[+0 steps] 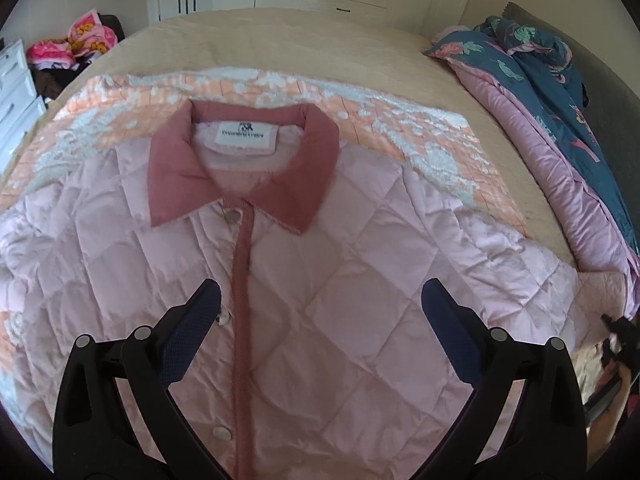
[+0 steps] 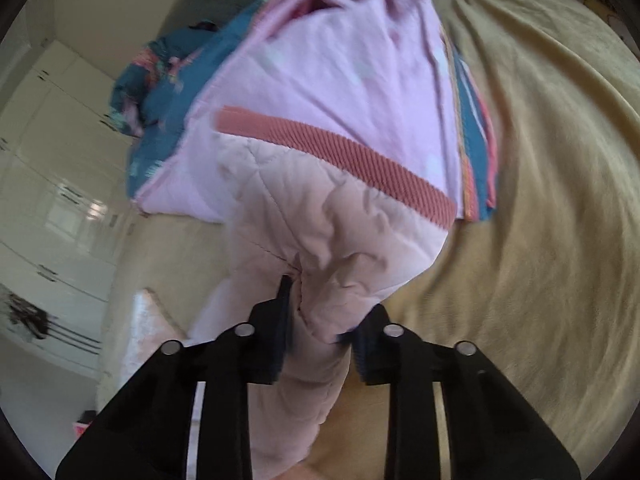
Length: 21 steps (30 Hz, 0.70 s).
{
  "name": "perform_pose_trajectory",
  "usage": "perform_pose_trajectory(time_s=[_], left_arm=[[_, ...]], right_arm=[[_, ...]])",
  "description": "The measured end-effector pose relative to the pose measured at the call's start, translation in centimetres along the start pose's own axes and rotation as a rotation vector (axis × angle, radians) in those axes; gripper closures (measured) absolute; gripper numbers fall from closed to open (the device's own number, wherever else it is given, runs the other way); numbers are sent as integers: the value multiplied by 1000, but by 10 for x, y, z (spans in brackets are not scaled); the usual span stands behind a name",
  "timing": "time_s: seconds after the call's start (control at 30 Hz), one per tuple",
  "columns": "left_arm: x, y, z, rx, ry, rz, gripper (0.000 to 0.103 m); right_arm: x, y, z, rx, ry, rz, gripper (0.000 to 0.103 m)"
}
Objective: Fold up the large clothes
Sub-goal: 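Lift the sleeve with the right tool and lay it across the jacket front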
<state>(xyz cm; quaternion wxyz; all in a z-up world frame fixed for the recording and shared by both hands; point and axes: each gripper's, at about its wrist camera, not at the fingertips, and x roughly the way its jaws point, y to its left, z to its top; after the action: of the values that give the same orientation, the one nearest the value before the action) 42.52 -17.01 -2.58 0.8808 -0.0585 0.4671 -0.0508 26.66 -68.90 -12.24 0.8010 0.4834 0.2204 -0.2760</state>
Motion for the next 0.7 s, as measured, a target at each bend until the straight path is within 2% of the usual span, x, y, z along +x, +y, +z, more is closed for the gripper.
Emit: perform_pose_trajectory(time_s=[0.13,0.3,0.5,0.7], left_arm=[[-8,5,-6,-1,-4,-14,9],[-24,19,-5,-9,-18,-12,9],[-54,43,-1,-13,-53,-19,9],[-81,76,0,-34,-86,-47,9]], right_arm=[[-28,36,8,-94,-37,126,83],[-65,93,2,-242,-74,256,84],[-112,163,-33,-480,-142,367,84],[-128,229,-90,-635,-136,426,85]])
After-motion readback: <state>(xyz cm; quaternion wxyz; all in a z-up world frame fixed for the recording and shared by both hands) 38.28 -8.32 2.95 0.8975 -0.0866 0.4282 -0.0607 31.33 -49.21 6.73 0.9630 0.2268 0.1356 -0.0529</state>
